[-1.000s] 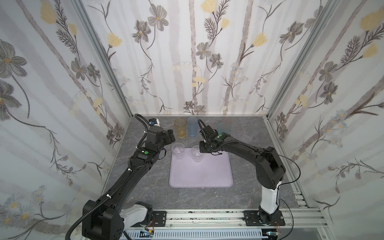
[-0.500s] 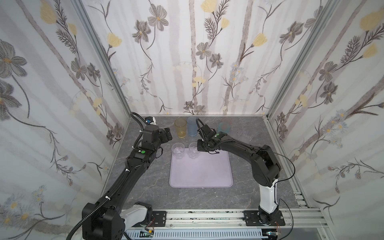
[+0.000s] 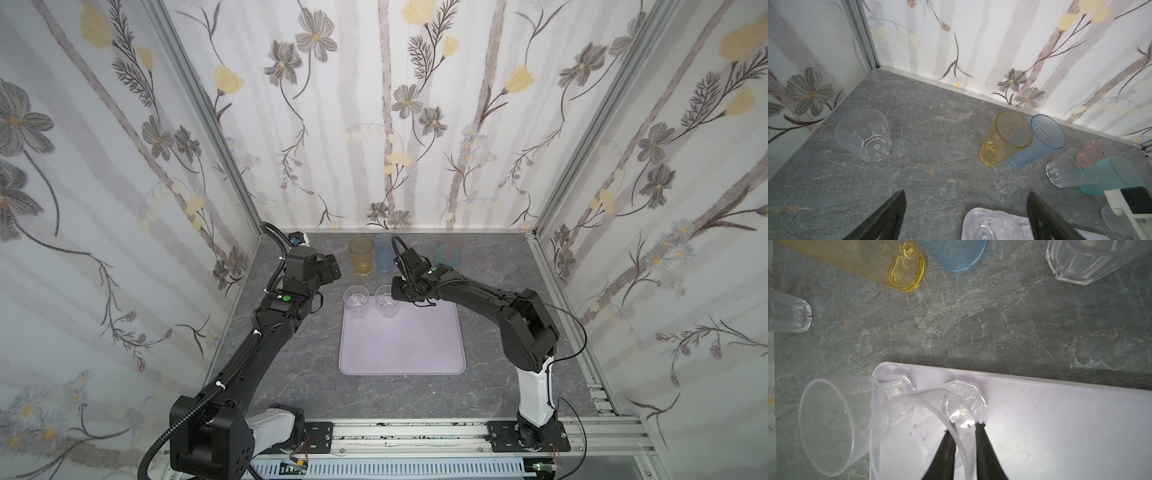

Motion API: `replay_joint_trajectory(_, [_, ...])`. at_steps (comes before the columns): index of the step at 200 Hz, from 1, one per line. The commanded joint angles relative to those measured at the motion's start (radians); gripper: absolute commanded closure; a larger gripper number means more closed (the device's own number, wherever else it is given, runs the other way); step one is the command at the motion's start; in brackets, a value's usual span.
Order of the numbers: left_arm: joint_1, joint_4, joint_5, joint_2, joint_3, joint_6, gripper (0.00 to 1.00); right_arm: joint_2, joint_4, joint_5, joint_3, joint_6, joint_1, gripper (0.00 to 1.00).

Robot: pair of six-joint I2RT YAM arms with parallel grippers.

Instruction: Place the glasses into the tray

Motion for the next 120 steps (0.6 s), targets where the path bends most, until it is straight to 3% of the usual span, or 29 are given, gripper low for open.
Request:
replay_joint_trajectory(1, [0.006, -0.009, -0.027, 0.009, 0.013, 0.024, 0.07, 0.002, 0.064, -0.018, 0.000, 0.027, 0.002, 0.79])
replay_joint_trajectory(68, [0.071, -0.031, 0.009, 0.057, 0.014, 0.016, 0.06, 0.002, 0.123, -0.049, -0.031, 0.055, -0.005, 0.76])
replay_joint_trajectory(98, [0.121, -0.039, 0.010, 0.106, 0.040, 0.028, 0.05, -0.050, 0.150, -0.067, -0.076, 0.065, -0.009, 0.66])
replay_joint_trajectory(120, [0.221, -0.069, 0.084, 0.220, 0.138, 0.062, 0.07, -0.112, 0.157, -0.063, -0.085, 0.059, -0.011, 0.56])
